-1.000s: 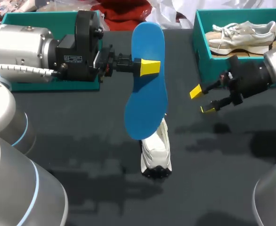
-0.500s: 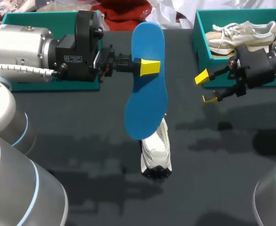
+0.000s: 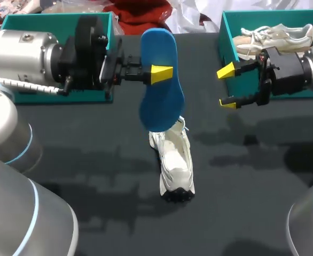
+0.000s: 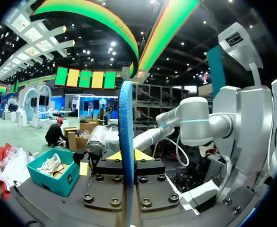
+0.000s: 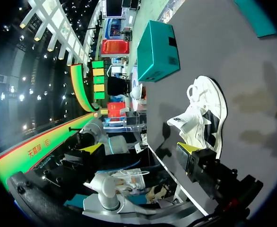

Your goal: Take the shoe out of the shoebox, open the shoe tongue, remove and reinsert the insole, then place the shoe into the shoebox

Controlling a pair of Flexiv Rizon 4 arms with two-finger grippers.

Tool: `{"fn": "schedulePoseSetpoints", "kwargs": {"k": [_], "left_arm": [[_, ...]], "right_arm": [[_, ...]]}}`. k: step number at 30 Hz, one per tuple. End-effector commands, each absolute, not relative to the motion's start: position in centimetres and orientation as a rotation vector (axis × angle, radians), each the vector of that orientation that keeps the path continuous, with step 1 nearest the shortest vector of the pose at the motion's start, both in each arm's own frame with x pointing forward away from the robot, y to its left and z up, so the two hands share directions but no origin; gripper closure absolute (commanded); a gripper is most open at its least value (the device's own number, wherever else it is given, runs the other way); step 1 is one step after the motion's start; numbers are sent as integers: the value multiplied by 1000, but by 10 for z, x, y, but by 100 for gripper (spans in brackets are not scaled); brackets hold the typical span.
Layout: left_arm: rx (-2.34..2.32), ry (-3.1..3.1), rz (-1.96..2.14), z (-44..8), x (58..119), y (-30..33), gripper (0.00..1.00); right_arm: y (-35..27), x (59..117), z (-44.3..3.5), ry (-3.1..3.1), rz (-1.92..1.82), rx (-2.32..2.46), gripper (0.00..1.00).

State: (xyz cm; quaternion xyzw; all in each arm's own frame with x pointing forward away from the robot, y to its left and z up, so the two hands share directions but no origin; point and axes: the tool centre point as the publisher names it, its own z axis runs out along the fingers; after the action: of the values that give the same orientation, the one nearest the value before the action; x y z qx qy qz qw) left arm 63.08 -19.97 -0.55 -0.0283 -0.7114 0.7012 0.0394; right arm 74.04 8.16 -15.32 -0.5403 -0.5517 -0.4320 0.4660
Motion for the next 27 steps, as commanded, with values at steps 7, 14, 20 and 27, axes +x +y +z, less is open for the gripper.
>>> {"fn": "schedulePoseSetpoints", "kwargs": {"k": [7,14,20,27], "left_arm": [[-728,-2702,2110,-5,634,-198,100],[-1016,-2805,2152,-14,636,-191,100],[-1468,-2890,2193,-42,648,-190,100],[-1731,-2744,2316,-51,648,-187,100]], "right_arm": [[86,744,-156,-1330,-1077,-1313,0],[86,751,-150,-1279,-1073,-1331,0],[89,762,-136,-1220,-1070,-1327,0],[92,765,-132,-1197,-1079,-1323,0]]}}
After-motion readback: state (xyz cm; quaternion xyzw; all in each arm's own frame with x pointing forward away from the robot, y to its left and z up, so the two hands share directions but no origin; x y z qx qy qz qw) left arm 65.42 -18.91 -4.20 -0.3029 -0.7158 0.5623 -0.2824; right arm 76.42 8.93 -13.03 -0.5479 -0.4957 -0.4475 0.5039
